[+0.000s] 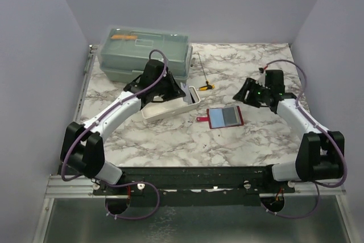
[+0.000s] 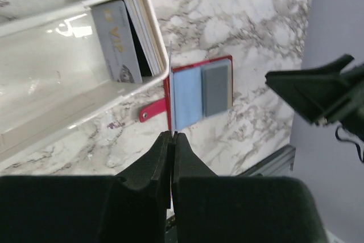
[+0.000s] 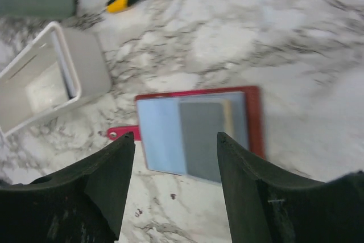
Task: Put the credit cards into the card holder
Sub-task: Insert the credit card into the card holder.
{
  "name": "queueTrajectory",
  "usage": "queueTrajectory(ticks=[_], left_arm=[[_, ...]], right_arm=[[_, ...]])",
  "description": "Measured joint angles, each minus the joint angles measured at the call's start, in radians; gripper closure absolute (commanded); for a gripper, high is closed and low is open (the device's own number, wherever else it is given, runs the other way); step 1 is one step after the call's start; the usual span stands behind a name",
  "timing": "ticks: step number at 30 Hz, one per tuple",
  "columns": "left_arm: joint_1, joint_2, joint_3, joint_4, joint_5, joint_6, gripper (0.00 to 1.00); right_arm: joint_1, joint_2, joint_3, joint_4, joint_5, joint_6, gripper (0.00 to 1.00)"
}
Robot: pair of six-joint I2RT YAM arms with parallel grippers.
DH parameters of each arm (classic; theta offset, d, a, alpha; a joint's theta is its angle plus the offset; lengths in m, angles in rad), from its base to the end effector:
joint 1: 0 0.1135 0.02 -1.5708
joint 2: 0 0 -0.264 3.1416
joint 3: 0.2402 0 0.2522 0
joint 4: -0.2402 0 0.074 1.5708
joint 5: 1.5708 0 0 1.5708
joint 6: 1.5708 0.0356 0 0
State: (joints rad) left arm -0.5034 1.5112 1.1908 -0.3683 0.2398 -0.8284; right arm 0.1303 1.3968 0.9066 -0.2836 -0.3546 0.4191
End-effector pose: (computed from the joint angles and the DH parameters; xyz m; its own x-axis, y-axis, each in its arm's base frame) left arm 0.2933 -0.1712 0.2878 -0.8400 -0.3545 -0.4107 0.0152 0.7413 -0.6710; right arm 0.2914 0.0506 0.2361 -0.7827 0.2823 -0.5546 -0.0542 0.8568 0.5127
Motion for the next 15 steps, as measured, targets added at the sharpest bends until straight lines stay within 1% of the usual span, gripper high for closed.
queueTrajectory(ticks=[3,5,7,11,13,15], left_arm=[[-0.012,-0.042,-0.07,0.087,0.077,0.01,1.0],[-0.043,-0.037,-0.104,0.15,0.122,0.009,1.0],[-0.094,-0.011,-0.115,0.201,0.148,0.006,1.0],[-0.207,0.085,-0.116,0.317,0.184,-0.023,1.0],[-0.241,0.147,-0.114,0.368,0.199,-0.044,1.0],[-0.255,0.213,-0.106,0.403,0.21,-0.065,1.0]], right_arm=[[-0.124,-0.011,-0.048,-0.021,-0.004,-0.001,0.42],[-0.163,-0.002,-0.073,-0.048,-0.007,-0.002,0.47],[-0.164,0.013,-0.087,-0.069,-0.024,-0.008,0.49],[-0.157,0.043,-0.099,-0.088,-0.037,-0.027,0.49],[-0.158,0.058,-0.103,-0.088,-0.042,-0.034,0.47],[-0.158,0.084,-0.102,-0.085,-0.053,-0.04,0.43]])
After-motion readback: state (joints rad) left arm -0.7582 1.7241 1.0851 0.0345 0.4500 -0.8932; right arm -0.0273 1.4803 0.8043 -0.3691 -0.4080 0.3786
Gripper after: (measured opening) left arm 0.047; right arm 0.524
